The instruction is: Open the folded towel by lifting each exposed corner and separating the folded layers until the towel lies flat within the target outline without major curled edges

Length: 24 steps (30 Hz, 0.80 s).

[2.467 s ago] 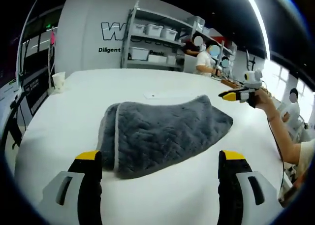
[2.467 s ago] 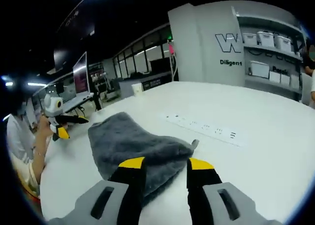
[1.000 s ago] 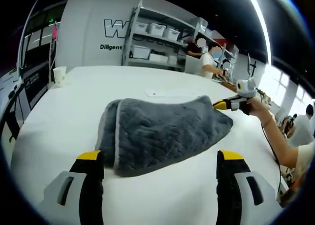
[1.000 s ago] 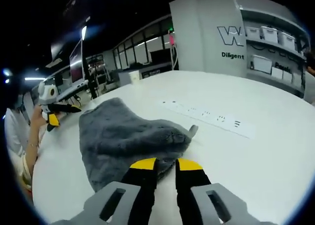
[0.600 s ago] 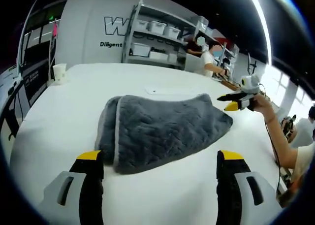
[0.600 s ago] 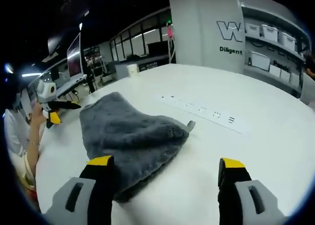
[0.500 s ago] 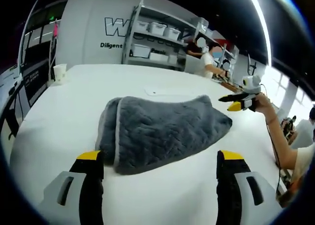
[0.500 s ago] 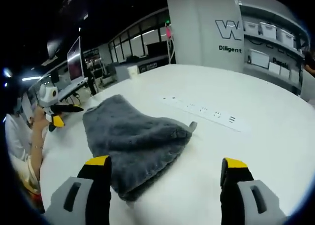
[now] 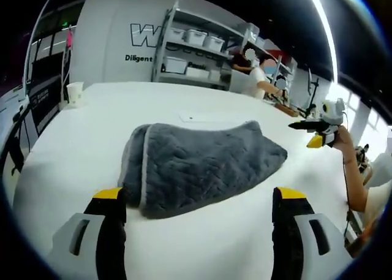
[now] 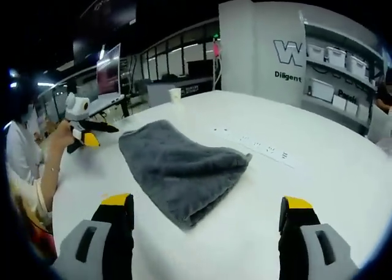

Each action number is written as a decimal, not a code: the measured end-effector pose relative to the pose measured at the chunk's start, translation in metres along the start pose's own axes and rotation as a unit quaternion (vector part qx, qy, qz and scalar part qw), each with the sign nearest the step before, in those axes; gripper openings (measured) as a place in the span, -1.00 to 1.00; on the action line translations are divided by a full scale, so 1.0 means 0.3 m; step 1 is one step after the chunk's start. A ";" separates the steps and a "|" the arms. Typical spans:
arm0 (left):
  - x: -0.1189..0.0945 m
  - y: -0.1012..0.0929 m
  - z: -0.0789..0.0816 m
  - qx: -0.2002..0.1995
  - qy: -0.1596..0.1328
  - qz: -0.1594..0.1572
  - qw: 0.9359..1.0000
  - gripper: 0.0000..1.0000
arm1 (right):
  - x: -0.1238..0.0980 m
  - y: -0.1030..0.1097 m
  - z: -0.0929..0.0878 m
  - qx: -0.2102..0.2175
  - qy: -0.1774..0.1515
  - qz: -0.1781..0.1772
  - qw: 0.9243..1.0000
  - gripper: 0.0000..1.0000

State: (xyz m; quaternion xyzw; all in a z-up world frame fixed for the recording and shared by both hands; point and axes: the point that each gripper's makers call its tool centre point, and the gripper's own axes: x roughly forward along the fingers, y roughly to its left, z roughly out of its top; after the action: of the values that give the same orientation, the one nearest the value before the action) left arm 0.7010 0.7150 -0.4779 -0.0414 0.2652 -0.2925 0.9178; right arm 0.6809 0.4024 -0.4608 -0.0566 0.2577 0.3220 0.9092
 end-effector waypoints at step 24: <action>0.023 -0.062 -0.005 0.037 0.007 -0.013 0.999 0.95 | -0.008 0.018 -0.069 0.035 -0.046 0.038 0.998 0.89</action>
State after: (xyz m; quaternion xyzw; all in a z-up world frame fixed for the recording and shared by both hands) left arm 0.6953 0.6958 -0.4779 -0.0085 0.2601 -0.3148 0.9128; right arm 0.6671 0.3997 -0.4770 -0.0001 0.2287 0.3497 0.9085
